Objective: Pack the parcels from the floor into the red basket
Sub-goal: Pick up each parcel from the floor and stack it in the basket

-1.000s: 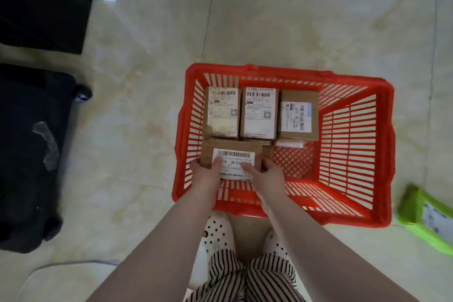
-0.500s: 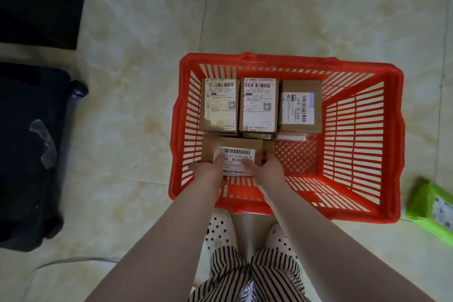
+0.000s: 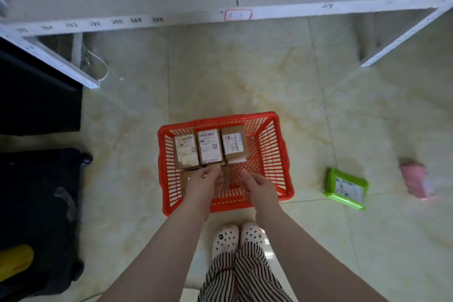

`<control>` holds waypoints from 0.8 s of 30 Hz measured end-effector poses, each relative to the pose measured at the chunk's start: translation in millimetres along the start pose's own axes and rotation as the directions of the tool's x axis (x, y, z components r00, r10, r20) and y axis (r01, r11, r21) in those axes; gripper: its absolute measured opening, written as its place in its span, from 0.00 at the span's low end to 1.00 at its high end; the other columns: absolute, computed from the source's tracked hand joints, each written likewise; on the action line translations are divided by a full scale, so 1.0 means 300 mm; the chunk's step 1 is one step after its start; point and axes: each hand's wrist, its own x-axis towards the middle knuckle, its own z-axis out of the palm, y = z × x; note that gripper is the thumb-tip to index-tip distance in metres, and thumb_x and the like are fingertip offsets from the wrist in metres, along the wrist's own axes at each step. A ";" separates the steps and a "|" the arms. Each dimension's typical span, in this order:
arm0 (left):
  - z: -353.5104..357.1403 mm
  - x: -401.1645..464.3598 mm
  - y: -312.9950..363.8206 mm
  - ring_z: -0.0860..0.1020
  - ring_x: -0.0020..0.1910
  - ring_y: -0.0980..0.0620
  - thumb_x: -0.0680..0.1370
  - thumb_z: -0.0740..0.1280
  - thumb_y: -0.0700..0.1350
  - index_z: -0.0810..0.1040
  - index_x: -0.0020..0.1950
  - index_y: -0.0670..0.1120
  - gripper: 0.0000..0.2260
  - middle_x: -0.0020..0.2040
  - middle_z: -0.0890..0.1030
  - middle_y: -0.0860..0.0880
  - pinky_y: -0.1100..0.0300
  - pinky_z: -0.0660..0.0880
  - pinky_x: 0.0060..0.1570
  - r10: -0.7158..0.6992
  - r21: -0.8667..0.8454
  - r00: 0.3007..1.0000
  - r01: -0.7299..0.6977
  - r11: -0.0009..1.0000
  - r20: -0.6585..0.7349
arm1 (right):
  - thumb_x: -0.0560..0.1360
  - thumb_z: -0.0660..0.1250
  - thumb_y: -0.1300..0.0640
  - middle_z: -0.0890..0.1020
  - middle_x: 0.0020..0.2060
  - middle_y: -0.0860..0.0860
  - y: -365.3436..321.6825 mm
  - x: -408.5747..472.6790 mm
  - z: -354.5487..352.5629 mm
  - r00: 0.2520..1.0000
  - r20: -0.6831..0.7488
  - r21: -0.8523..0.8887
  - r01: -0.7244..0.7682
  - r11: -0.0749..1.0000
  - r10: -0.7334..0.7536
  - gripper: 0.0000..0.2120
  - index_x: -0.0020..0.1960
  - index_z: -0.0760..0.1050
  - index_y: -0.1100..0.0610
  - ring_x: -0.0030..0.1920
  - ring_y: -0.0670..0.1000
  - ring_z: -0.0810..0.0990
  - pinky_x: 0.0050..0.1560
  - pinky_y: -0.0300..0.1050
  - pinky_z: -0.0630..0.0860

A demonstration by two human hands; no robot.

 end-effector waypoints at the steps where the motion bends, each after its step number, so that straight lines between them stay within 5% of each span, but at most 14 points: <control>1: 0.045 -0.086 0.049 0.81 0.50 0.49 0.79 0.65 0.46 0.79 0.54 0.45 0.07 0.50 0.83 0.46 0.54 0.77 0.54 0.046 0.021 0.998 -0.048 0.999 0.049 | 0.75 0.70 0.51 0.84 0.43 0.53 -0.047 -0.065 -0.061 1.000 -0.017 0.088 -0.001 0.996 0.003 0.10 0.50 0.81 0.57 0.43 0.51 0.81 0.50 0.48 0.79; 8: 0.403 -0.614 0.192 0.80 0.45 0.53 0.78 0.67 0.42 0.78 0.54 0.43 0.06 0.49 0.82 0.46 0.62 0.78 0.47 0.162 0.144 0.934 -0.217 0.966 0.318 | 0.76 0.69 0.55 0.82 0.40 0.54 -0.273 -0.493 -0.543 0.978 -0.207 0.463 0.124 0.878 -0.029 0.06 0.45 0.79 0.58 0.40 0.51 0.79 0.43 0.43 0.76; 11: 0.578 -0.782 0.144 0.76 0.40 0.54 0.78 0.66 0.40 0.78 0.48 0.45 0.02 0.44 0.80 0.47 0.64 0.71 0.42 0.145 0.229 0.888 -0.265 0.937 0.436 | 0.77 0.68 0.55 0.82 0.43 0.54 -0.276 -0.622 -0.773 0.965 -0.263 0.552 0.161 0.818 -0.013 0.05 0.45 0.78 0.56 0.42 0.50 0.79 0.44 0.41 0.75; 14: 0.767 -0.879 0.047 0.77 0.42 0.57 0.80 0.62 0.40 0.77 0.52 0.47 0.06 0.44 0.81 0.50 0.66 0.72 0.42 0.085 0.331 0.872 -0.271 0.904 0.482 | 0.77 0.68 0.56 0.82 0.44 0.54 -0.226 -0.704 -1.005 0.945 -0.325 0.606 0.174 0.776 0.042 0.04 0.45 0.79 0.56 0.44 0.50 0.79 0.46 0.42 0.75; 17: 0.968 -0.969 -0.079 0.75 0.39 0.57 0.79 0.62 0.38 0.77 0.52 0.47 0.07 0.43 0.79 0.48 0.72 0.71 0.32 0.032 0.419 0.838 -0.306 0.855 0.545 | 0.76 0.69 0.56 0.82 0.43 0.54 -0.161 -0.748 -1.248 0.919 -0.382 0.661 0.199 0.723 0.097 0.04 0.46 0.79 0.57 0.44 0.51 0.78 0.47 0.42 0.75; 21: 1.254 -1.083 -0.260 0.79 0.48 0.53 0.77 0.66 0.41 0.79 0.48 0.50 0.05 0.48 0.82 0.48 0.57 0.71 0.56 -0.030 0.516 0.838 -0.306 0.800 0.544 | 0.76 0.70 0.56 0.81 0.42 0.54 -0.087 -0.765 -1.577 0.897 -0.410 0.722 0.208 0.660 0.165 0.06 0.49 0.78 0.58 0.43 0.51 0.78 0.47 0.42 0.76; 24: 1.446 -1.144 -0.387 0.79 0.51 0.53 0.77 0.67 0.42 0.79 0.51 0.49 0.05 0.50 0.83 0.48 0.59 0.71 0.54 -0.055 0.529 0.838 -0.291 0.798 0.543 | 0.75 0.70 0.55 0.82 0.43 0.54 -0.045 -0.769 -1.810 0.900 -0.394 0.738 0.190 0.647 0.185 0.05 0.47 0.78 0.56 0.44 0.52 0.79 0.50 0.44 0.77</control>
